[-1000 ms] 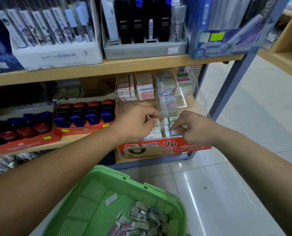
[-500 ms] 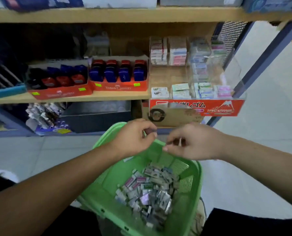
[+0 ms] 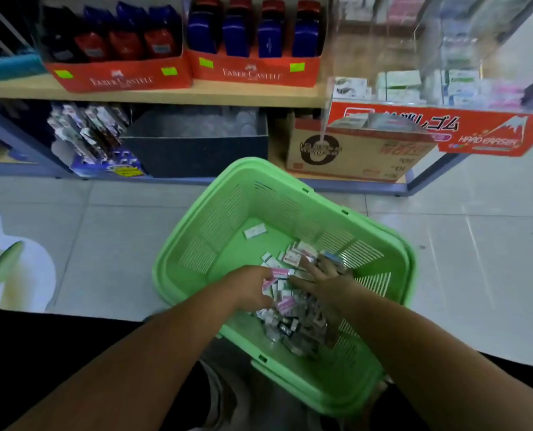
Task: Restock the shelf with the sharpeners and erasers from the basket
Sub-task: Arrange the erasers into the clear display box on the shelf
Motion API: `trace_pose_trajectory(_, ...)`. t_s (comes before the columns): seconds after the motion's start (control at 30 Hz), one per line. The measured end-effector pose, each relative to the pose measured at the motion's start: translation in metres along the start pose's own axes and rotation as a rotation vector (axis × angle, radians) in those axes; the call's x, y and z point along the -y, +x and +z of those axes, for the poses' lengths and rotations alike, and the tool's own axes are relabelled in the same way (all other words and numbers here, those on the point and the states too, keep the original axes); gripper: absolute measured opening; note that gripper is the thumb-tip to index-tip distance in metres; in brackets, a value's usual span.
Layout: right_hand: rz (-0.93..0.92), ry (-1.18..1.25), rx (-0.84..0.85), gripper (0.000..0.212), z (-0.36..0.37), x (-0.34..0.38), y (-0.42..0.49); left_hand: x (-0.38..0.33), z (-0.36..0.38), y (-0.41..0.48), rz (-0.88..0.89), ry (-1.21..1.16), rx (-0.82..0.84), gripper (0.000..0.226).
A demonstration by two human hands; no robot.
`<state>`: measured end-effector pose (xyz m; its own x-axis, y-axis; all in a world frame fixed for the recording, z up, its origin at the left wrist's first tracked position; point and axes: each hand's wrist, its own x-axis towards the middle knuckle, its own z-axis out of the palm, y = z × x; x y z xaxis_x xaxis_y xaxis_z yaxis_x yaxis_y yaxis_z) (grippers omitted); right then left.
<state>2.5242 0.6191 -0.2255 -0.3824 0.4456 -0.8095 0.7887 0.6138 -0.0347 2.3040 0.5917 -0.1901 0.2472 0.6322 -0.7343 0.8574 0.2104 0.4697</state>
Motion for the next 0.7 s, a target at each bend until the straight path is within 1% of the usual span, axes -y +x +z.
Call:
trace_pose_trajectory(0.07,0.021,-0.082,0.008,0.120,0.002,0.004,0.000,0.000,0.001,0.000,-0.005,-0.038,0.013,0.069)
trace_pose_trajectory(0.13,-0.001,-0.140,-0.031,0.121,0.001,0.004,0.002,0.002,0.001,-0.001,-0.022,-0.017,0.017,0.066)
trace_pose_trajectory(0.2,-0.023,-0.174,-0.069,0.118,-0.001,0.002,0.007,0.006,0.001,0.001,-0.045,0.028,0.026,0.065)
trace_pose_trajectory(0.27,-0.013,-0.155,-0.086,0.111,-0.002,0.003,0.012,0.009,0.003,0.002,-0.060,0.064,0.047,0.061)
trace_pose_trajectory(0.33,0.031,-0.075,-0.096,0.100,-0.004,0.006,0.016,0.011,0.008,0.003,-0.069,0.078,0.072,0.056)
trace_pose_trajectory(0.4,0.055,-0.006,-0.120,0.092,-0.005,0.005,0.022,0.010,0.011,0.006,-0.066,0.109,0.088,0.052)
trace_pose_trajectory(0.5,0.037,0.077,-0.104,0.088,-0.007,0.000,0.024,0.007,0.009,0.011,-0.056,0.152,0.117,0.045)
trace_pose_trajectory(0.57,0.032,0.157,-0.147,0.086,-0.007,0.000,0.023,0.005,0.006,0.019,-0.045,0.177,0.120,0.042)
trace_pose_trajectory(0.63,0.036,0.256,-0.266,0.080,-0.008,-0.001,0.025,0.006,0.001,0.032,-0.037,0.205,0.070,0.049)
trace_pose_trajectory(0.67,0.034,0.348,-0.320,0.074,-0.009,-0.002,0.027,0.007,-0.001,0.040,-0.035,0.206,0.024,0.057)
trace_pose_trajectory(0.7,0.026,0.498,-0.360,0.069,-0.011,-0.003,0.026,0.008,-0.002,0.047,-0.025,0.198,-0.025,0.068)
